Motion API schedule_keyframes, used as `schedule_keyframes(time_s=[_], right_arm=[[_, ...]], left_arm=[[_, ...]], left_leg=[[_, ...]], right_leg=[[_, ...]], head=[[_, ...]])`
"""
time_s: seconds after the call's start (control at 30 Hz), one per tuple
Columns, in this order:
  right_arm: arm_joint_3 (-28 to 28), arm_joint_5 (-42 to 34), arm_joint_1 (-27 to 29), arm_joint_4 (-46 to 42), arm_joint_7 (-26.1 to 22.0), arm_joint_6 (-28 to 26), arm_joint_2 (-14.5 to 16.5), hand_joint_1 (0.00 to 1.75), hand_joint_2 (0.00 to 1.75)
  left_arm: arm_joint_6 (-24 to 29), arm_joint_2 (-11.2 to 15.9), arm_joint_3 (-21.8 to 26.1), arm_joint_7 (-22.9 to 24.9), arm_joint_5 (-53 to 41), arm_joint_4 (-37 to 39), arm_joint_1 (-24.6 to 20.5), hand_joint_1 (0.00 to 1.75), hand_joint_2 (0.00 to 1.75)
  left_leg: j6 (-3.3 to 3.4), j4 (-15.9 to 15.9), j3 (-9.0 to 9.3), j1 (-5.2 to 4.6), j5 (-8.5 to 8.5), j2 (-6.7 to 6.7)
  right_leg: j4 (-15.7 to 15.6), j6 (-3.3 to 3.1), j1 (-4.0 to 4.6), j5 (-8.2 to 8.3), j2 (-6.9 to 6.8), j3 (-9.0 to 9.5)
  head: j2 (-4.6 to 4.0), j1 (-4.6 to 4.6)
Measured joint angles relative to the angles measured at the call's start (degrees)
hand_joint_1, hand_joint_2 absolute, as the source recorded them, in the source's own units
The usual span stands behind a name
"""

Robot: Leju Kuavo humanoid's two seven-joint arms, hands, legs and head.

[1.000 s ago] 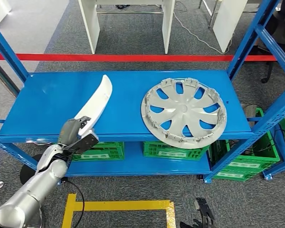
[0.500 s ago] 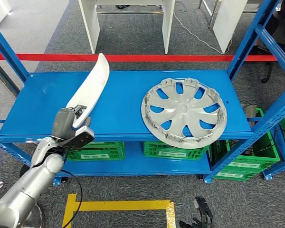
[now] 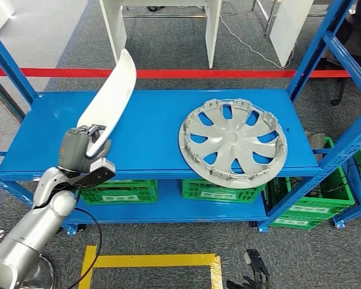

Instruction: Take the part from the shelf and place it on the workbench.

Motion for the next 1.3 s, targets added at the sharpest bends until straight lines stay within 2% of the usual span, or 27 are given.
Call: schedule_keyframes(time_s=[0.17,0.37,0.43,0.5,0.53,0.57,0.63,0.67,0.7,0.73,0.8,0.83,0.87,0.93,1.0,1.07,1.13,1.17,1.2,1.23,1.27,1.3], right_arm=[[0.0,0.1,0.0,0.0,0.1,0.0,0.0,0.0,1.75],[0.0,0.1,-0.1,0.0,0.1,0.0,0.2,0.0,1.75],[0.0,0.1,-0.1,0.0,0.1,0.0,0.3,0.0,1.75],[0.0,0.1,-0.1,0.0,0.1,0.0,0.3,0.0,1.75],[0.0,0.2,-0.2,0.0,0.1,0.0,0.3,0.0,1.75],[0.0,0.2,-0.2,0.0,0.1,0.0,0.3,0.0,1.75],[0.0,0.2,-0.2,0.0,0.1,0.0,0.3,0.0,1.75],[0.0,0.2,-0.1,0.0,0.1,0.0,0.3,0.0,1.75],[0.0,0.2,0.0,0.0,0.1,0.0,0.3,0.0,1.75],[0.0,0.2,0.0,0.0,0.1,0.0,0.3,0.0,1.75],[0.0,0.3,0.0,0.0,0.1,0.0,0.2,0.0,1.75],[0.0,0.3,-0.1,0.0,0.1,0.0,0.2,0.0,1.75],[-0.1,0.3,-0.1,0.0,0.1,0.0,0.2,0.0,1.75],[-0.1,0.3,-0.1,0.0,0.1,0.0,0.2,0.0,1.75],[-0.1,0.3,-0.2,0.0,0.1,0.0,0.3,0.0,1.75],[-0.2,0.3,-0.5,0.0,0.1,0.0,0.4,0.0,1.75],[-0.3,0.3,-0.5,0.0,0.1,0.0,0.4,0.0,1.75],[-0.3,0.3,-0.5,0.0,0.1,0.0,0.4,0.0,1.75],[-0.3,0.3,-0.4,0.0,0.2,0.0,0.4,0.0,1.75],[-0.3,0.3,-0.4,0.0,0.2,0.0,0.4,0.0,1.75],[-0.3,0.3,-0.4,0.0,0.2,0.0,0.4,0.0,1.75],[-0.3,0.3,-0.5,0.0,0.2,0.0,0.4,0.0,1.75]], left_arm=[[0.7,0.4,-0.1,-0.2,-0.9,0.0,0.0,1.75,1.75],[1.2,0.9,-0.1,-0.2,-0.9,0.0,0.0,1.75,1.75],[1.2,1.1,-0.1,-0.2,-0.9,-0.1,0.0,1.75,1.75],[1.3,1.2,0.0,-0.3,-0.9,-0.3,-0.1,1.75,1.75],[1.4,1.3,0.0,-0.3,-0.9,-0.4,-0.1,1.75,1.75],[1.5,1.3,0.0,-0.3,-0.8,-0.5,-0.2,1.75,1.75],[1.7,1.3,0.0,-0.3,-0.9,-0.6,-0.2,1.75,1.75],[1.8,1.3,0.0,-0.3,-0.9,-0.7,-0.1,1.75,1.75],[1.9,1.3,0.0,-0.3,-1.0,-0.8,0.0,1.75,1.75],[2.0,1.4,0.0,-0.4,-1.1,-1.0,0.0,1.75,1.75],[2.1,1.4,0.0,-0.4,-1.3,-1.5,-0.1,1.75,1.75],[2.1,1.4,0.0,-0.4,-1.3,-1.7,-0.1,1.75,1.75],[2.2,1.4,0.0,-0.4,-1.3,-1.8,-0.1,1.75,1.75],[2.3,1.5,0.0,-0.4,-1.3,-2.0,0.0,1.75,1.75],[2.4,1.6,0.0,-0.4,-1.3,-2.1,0.0,1.75,1.75],[2.4,1.8,0.1,-0.4,-1.2,-2.3,-0.2,1.75,1.75],[2.5,1.8,0.1,-0.4,-1.2,-2.4,-0.2,1.75,1.75],[2.5,1.9,0.2,-0.4,-1.2,-2.4,-0.2,1.75,1.75],[2.5,1.9,0.2,-0.4,-1.2,-2.4,-0.2,1.75,1.75],[2.5,2.0,0.2,-0.4,-1.2,-2.4,-0.2,1.75,1.75],[2.5,2.0,0.3,-0.4,-1.2,-2.4,-0.2,1.75,1.75],[2.6,2.0,0.5,-0.3,-1.2,-2.5,-0.3,1.75,1.75]], left_leg=[[0.01,0.1,-0.02,-0.05,-0.01,0.0],[0.18,0.5,-0.27,-0.31,-0.12,-0.03],[0.5,0.6,-0.42,-0.33,0.02,-0.04],[1.13,0.1,-0.3,-0.09,0.56,0.07],[1.47,-0.1,-0.29,0.02,0.84,0.12],[1.72,-0.3,-0.33,0.07,1.06,0.17],[1.94,-0.2,-0.77,-0.11,1.25,0.16],[1.96,-0.1,-0.94,-0.21,1.27,0.12],[1.95,0.1,-1.04,-0.28,1.28,0.05],[1.93,0.2,-1.09,-0.33,1.26,-0.04],[1.75,0.6,-1.24,-0.38,1.14,-0.22],[1.53,0.8,-1.52,-0.43,1.13,-0.3],[1.17,1.0,-1.88,-0.4,1.25,-0.37],[0.33,1.2,-2.61,-0.24,1.75,-0.52],[-0.45,1.5,-3.14,-0.11,1.39,-0.58],[-1.32,4.9,-4.55,0.11,-1.58,-0.51],[-2.2,11.9,-6.95,0.63,-5.65,-0.42],[-2.52,14.9,-7.81,0.88,-6.82,-0.42],[-2.78,16.5,-8.05,1.09,-7.09,-0.42],[-3.0,16.2,-7.47,1.28,-6.43,-0.41],[-3.17,13.8,-5.93,1.45,-4.94,-0.4],[-3.32,10.0,-3.77,1.57,-3.6,-0.39]], right_leg=[[0.0,0.04,-0.04,0.04,0.0,-0.01],[-0.1,0.37,-0.3,0.21,-0.02,-0.09],[-0.1,0.75,-0.33,0.45,-0.01,-0.11],[0.7,1.04,-0.29,-0.38,0.13,-0.81],[2.5,1.0,-0.22,-1.62,0.3,-1.77],[5.7,0.93,-0.15,-3.43,0.52,-3.42],[14.3,0.74,0.03,-6.66,0.84,-7.64],[17.5,0.62,0.12,-7.1,0.89,-9.35],[18.6,0.46,0.22,-6.37,0.9,-10.15],[17.2,0.23,0.32,-4.44,0.92,-9.88],[10.4,-0.58,0.57,0.27,1.13,-7.48],[7.1,-0.99,0.73,1.92,1.28,-6.19],[5.0,-1.32,0.91,2.73,1.42,-5.4],[3.7,-1.68,1.22,3.12,1.49,-5.03],[2.6,-2.2,0.95,3.33,1.4,-4.93],[1.5,-2.81,0.55,3.68,1.31,-5.12],[1.7,-2.98,0.54,4.17,1.2,-6.06],[1.9,-2.88,0.52,4.36,1.11,-6.57],[2.2,-2.76,0.47,4.54,1.0,-7.11],[2.6,-2.61,0.39,4.71,0.9,-7.68],[2.9,-2.41,0.28,4.87,0.83,-8.24],[3.3,-2.14,0.12,5.06,0.78,-8.78]], head=[[0.0,0.01],[0.0,-0.02],[0.0,-0.02],[0.0,0.03],[0.0,0.13],[0.0,0.22],[0.0,0.33],[0.0,0.33],[0.0,0.33],[0.0,0.34],[0.0,0.32],[0.0,0.27],[0.0,0.25],[0.0,0.25],[0.0,0.33],[0.0,0.18],[0.0,-0.03],[0.0,-0.09],[0.0,-0.11],[0.0,-0.14],[0.0,-0.14],[0.0,-0.13]])
